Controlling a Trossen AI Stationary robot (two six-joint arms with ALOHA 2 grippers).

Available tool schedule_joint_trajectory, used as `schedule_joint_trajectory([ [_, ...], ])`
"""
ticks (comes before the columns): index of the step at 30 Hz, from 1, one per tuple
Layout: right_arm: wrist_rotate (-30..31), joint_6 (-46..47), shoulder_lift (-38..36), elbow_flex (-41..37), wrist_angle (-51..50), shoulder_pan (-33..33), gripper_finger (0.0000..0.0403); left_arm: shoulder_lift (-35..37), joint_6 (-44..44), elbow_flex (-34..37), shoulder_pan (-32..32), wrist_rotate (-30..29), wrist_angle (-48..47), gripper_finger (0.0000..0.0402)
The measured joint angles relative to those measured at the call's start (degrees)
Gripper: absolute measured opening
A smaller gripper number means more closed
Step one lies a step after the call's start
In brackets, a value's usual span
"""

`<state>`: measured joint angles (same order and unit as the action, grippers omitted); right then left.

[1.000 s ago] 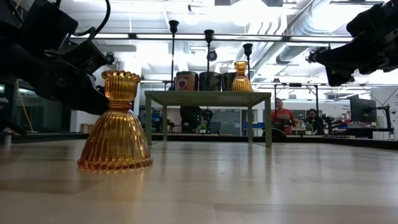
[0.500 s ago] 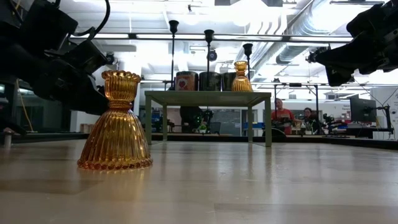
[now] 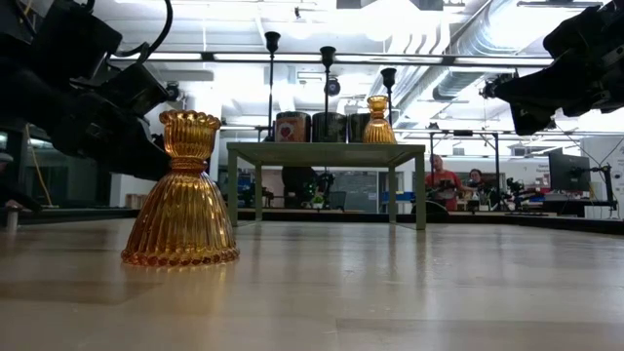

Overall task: Pick & Place candle stick holders
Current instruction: Put the pink candle holder on the shelf

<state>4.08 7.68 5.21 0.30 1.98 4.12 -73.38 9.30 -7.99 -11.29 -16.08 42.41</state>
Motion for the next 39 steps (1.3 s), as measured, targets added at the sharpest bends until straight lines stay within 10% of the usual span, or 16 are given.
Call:
schedule_joint_trajectory([
  [22, 0.01, -0.01, 0.0, 0.02, 0.0, 0.0, 0.0004, 0.0, -0.02, -2.86, 0.0, -0.63, 0.41, 0.0134],
  [39, 0.01, -0.02, -0.01, 0.02, 0.0, 0.0, 0.0004, 0.0, -0.46, -19.38, 0.02, -8.85, -16.97, 0.0134],
])
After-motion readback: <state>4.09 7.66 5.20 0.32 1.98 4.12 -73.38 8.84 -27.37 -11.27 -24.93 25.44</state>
